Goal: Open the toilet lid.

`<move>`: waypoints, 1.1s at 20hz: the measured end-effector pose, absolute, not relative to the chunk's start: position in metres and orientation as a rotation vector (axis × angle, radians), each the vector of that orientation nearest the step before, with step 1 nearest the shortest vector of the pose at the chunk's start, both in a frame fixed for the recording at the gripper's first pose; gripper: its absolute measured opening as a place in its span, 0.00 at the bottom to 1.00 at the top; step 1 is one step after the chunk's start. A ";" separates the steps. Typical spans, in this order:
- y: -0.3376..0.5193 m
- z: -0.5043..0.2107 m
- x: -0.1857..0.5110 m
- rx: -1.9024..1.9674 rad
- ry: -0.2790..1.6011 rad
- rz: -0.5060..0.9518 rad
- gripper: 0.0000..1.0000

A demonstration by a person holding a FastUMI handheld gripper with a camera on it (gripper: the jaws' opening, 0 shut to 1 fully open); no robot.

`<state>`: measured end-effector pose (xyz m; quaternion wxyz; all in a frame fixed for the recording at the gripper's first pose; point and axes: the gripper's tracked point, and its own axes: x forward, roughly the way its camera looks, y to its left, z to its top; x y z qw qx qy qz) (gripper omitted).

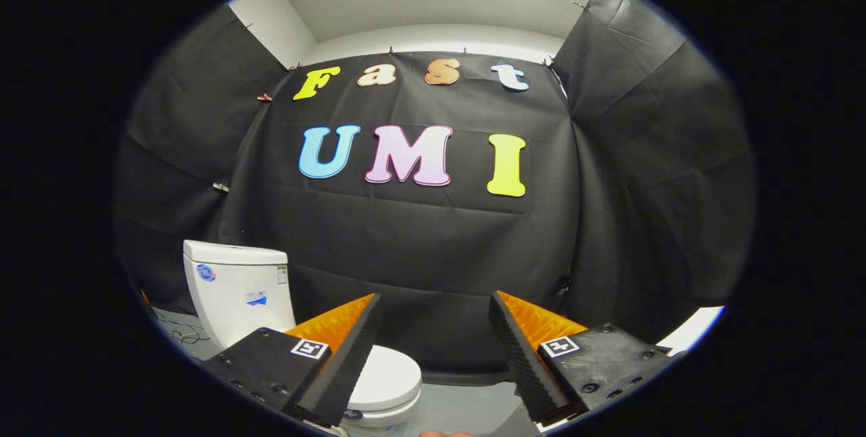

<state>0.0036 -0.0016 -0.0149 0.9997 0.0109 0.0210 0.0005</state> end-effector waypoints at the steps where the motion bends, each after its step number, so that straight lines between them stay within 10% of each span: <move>1: 0.000 -0.017 0.004 0.031 0.050 0.005 0.98; 22: 0.025 -0.196 0.022 0.345 0.616 -0.027 0.98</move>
